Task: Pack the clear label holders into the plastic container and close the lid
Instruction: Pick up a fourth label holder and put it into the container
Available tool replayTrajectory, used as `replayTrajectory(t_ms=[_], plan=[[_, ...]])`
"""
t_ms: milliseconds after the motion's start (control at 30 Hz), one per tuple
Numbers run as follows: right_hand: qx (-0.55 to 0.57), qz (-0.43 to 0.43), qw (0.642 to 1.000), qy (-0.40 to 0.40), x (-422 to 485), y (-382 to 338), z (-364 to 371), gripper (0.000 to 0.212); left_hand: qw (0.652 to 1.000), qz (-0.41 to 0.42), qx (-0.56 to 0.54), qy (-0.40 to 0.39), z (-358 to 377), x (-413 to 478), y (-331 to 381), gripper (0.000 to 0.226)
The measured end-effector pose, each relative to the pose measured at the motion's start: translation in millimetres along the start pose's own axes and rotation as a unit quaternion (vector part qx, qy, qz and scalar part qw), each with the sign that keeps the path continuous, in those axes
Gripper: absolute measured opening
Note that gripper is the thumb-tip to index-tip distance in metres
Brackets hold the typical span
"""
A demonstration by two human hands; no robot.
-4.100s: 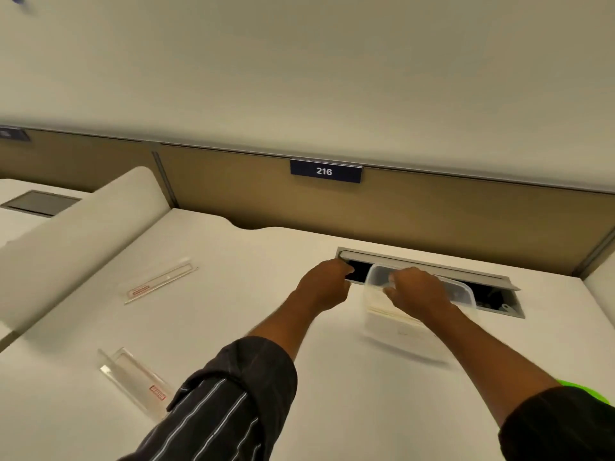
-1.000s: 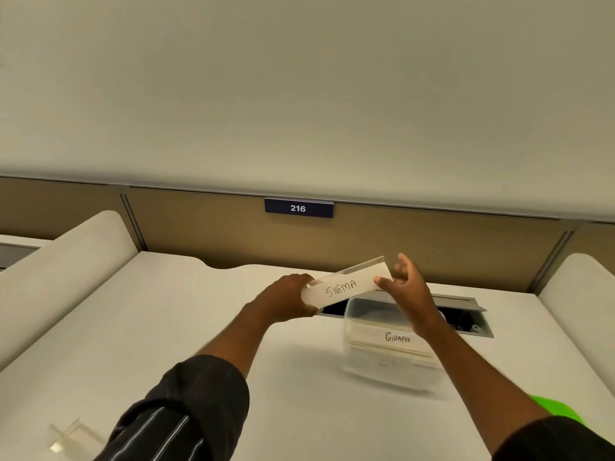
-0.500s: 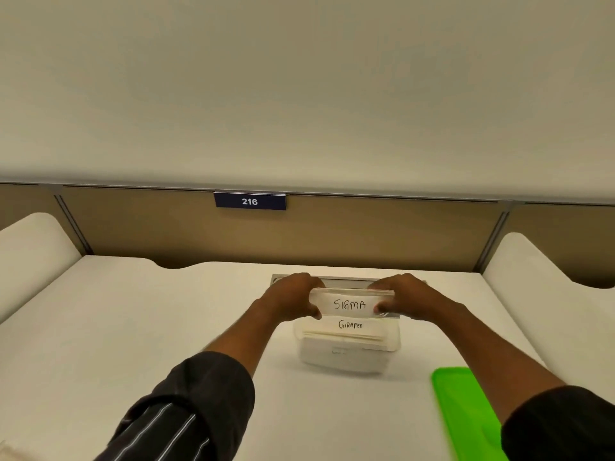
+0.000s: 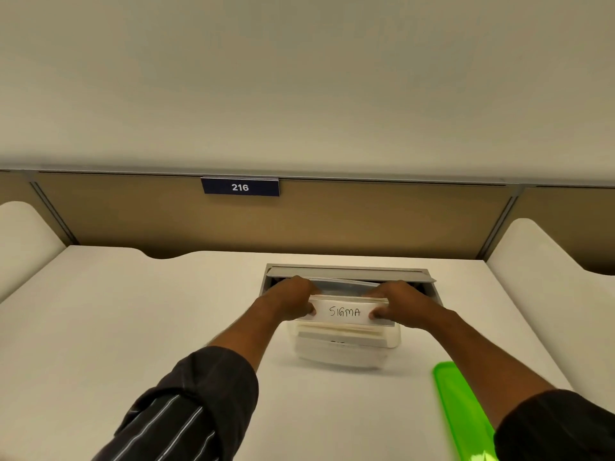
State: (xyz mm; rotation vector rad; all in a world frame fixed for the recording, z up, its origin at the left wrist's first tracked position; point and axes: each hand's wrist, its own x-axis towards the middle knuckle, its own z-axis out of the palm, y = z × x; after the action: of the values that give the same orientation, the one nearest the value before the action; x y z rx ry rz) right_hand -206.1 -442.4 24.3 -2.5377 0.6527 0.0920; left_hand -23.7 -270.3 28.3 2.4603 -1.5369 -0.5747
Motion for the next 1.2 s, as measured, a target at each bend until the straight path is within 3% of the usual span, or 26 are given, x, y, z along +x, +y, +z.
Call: replayTrajectory(t_ms=[367,1200], plan=[[-0.029,0.014,0.999,-0.029,12.0,15.6,12.2,0.038,0.999,-0.020,-0.019,-0.023,17.4,16.3,-1.7,0.040],[-0.038,0.000,0.999,-0.038,14.5,19.6,24.9,0.039,0.999,0.000,0.051,-0.018,33.3,20.6,-6.4,0.044]])
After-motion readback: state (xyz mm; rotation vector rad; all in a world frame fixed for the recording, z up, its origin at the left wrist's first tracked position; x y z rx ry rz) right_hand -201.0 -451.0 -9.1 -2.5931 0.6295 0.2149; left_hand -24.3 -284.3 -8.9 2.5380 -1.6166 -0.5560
